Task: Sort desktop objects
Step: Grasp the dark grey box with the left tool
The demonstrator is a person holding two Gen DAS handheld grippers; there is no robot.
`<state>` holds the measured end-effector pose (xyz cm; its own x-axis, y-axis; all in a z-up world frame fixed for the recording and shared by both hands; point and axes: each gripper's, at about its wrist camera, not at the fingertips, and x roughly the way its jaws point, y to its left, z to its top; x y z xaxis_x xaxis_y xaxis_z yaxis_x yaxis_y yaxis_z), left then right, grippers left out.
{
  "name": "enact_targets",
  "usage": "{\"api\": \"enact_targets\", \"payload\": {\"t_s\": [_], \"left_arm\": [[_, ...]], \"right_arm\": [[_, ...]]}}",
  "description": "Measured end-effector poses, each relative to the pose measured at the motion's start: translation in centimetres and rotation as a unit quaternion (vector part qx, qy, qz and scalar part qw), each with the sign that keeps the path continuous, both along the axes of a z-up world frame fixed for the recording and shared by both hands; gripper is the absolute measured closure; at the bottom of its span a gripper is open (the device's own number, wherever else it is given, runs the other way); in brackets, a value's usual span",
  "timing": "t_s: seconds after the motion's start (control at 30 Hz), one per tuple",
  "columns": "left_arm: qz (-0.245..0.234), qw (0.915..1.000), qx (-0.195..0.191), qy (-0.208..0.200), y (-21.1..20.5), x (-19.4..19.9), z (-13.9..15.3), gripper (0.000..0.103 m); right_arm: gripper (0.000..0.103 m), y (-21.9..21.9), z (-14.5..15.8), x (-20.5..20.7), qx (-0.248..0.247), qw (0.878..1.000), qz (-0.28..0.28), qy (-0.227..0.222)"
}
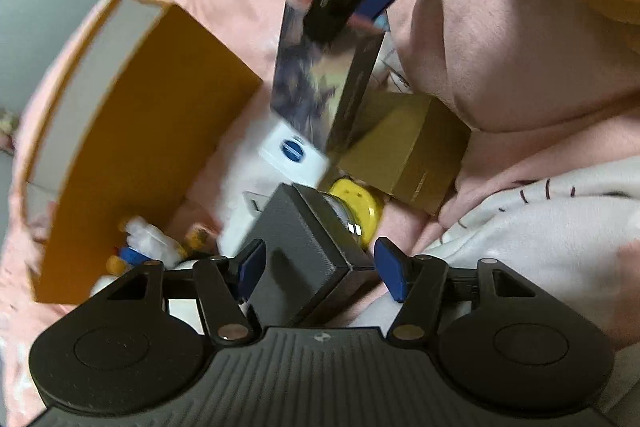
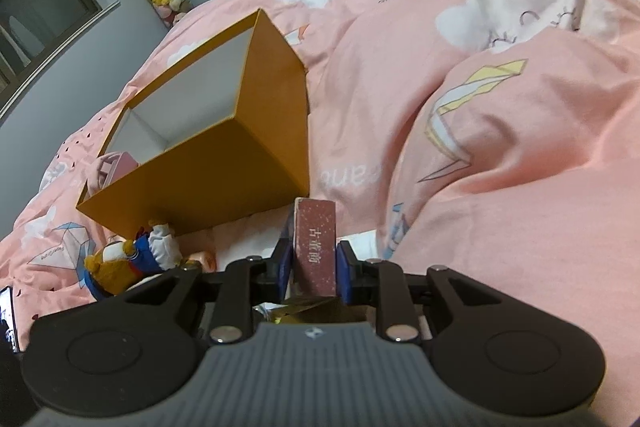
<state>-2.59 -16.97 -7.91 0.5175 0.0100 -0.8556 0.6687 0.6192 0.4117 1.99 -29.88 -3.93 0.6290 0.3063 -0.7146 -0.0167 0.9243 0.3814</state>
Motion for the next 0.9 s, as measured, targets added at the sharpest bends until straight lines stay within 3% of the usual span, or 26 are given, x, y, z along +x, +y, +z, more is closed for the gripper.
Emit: {"api": "enact_targets", "payload": {"t_s": [0.13,0.33,0.53,0.67,0.9], "left_arm": [[-0.039,0.9965,0.036,-0.064,-0.3,-2.1,0.7,0.032],[-0.039,0.9951,0.042,-0.081,0.5,-2.5,1.7,0.032],[-0.060,0.9875,0.071,-0.128,0.4,-4.0,2.4,0.036],[-0.049,0.9912,0.057,-0.109,0.9,-3.5,2.7,0.036],[-0.013,0.9962,0.023,-0.083,2.3,-2.5,3.6,0.036]], "right_arm": [[0.076,0.6,-0.8,0.8,0.010,1.000,0.014,0.011],[0.076,0.8,-1.3,1.3,0.064,0.997,0.034,0.019],[0.074,0.7,-1.4,1.5,0.050,0.998,0.027,0.016],[0.061,0.4,-1.3,2.7,0.011,0.999,0.048,0.012],[0.060,1.1,-4.1,4.7,-0.020,0.993,0.101,0.050]]}}
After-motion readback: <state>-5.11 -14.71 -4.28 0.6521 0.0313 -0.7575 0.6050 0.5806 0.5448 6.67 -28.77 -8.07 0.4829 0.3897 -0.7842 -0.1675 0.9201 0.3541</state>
